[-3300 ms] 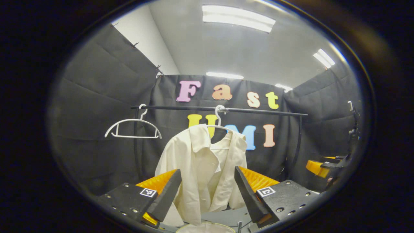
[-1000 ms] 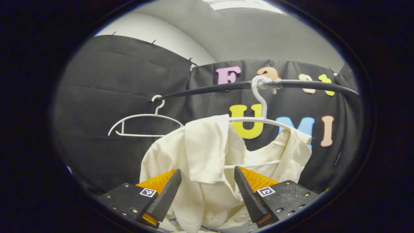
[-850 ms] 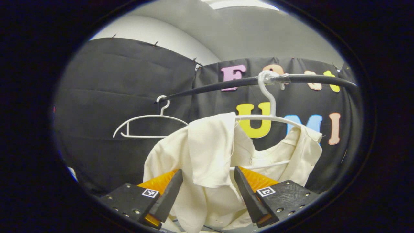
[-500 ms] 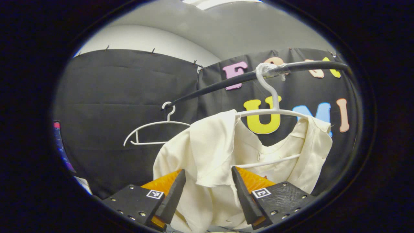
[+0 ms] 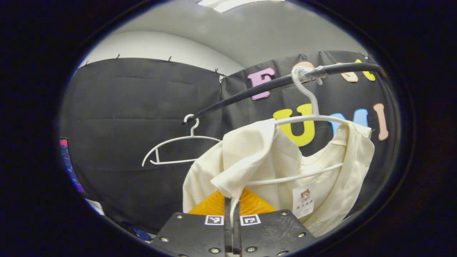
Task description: Grasp the clothes on the hanger with both hands and then place them into the laundry hamper below.
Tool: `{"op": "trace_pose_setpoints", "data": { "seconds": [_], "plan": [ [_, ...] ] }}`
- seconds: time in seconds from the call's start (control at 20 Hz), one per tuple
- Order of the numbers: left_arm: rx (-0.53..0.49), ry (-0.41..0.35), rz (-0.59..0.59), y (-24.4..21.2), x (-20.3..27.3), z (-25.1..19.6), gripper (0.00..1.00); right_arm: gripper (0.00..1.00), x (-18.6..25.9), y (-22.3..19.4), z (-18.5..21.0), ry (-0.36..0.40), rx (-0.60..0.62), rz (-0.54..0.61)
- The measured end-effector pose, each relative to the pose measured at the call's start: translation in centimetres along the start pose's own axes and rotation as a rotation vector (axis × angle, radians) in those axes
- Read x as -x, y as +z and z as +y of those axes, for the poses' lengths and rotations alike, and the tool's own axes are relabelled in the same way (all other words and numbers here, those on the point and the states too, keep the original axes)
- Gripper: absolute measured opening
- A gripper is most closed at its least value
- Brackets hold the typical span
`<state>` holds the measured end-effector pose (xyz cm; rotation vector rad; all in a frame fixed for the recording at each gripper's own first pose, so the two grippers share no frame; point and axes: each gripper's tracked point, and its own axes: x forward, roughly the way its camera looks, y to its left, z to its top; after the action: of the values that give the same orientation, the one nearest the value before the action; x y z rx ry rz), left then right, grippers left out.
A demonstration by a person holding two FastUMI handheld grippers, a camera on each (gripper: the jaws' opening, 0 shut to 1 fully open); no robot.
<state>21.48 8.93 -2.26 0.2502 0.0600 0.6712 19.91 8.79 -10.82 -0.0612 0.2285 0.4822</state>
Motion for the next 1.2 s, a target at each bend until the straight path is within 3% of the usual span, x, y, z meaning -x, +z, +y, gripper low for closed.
{"op": "trace_pose_setpoints", "data": {
  "seconds": [0.2,0.4,0.6,0.9,1.0,1.2],
  "plan": [
    [0.069,-0.151,-0.015,0.3,0.5,-0.6,0.01,0.92,0.5,1.3,3.5,0.019,0.02,-0.024],
    [0.165,-0.246,-0.009,1.0,1.3,-0.1,0.02,0.92,-0.1,4.1,7.6,0.055,0.025,-0.081],
    [0.187,-0.32,-0.016,1.9,2.3,0.5,0.01,0.92,-1.9,7.1,11.4,0.09,-0.003,-0.125],
    [0.24,-0.366,-0.02,2.1,2.6,0.5,0.01,0.96,-5.3,10.2,13.2,0.07,0.007,-0.165],
    [0.246,-0.375,-0.021,2.0,2.5,0.3,0.01,0.92,-6.9,10.6,13.6,0.069,0.015,-0.174],
    [0.236,-0.384,-0.012,1.5,2.6,0.3,0.01,0.95,-9.1,11.3,12.5,-0.011,0.068,-0.203]
  ]
}}
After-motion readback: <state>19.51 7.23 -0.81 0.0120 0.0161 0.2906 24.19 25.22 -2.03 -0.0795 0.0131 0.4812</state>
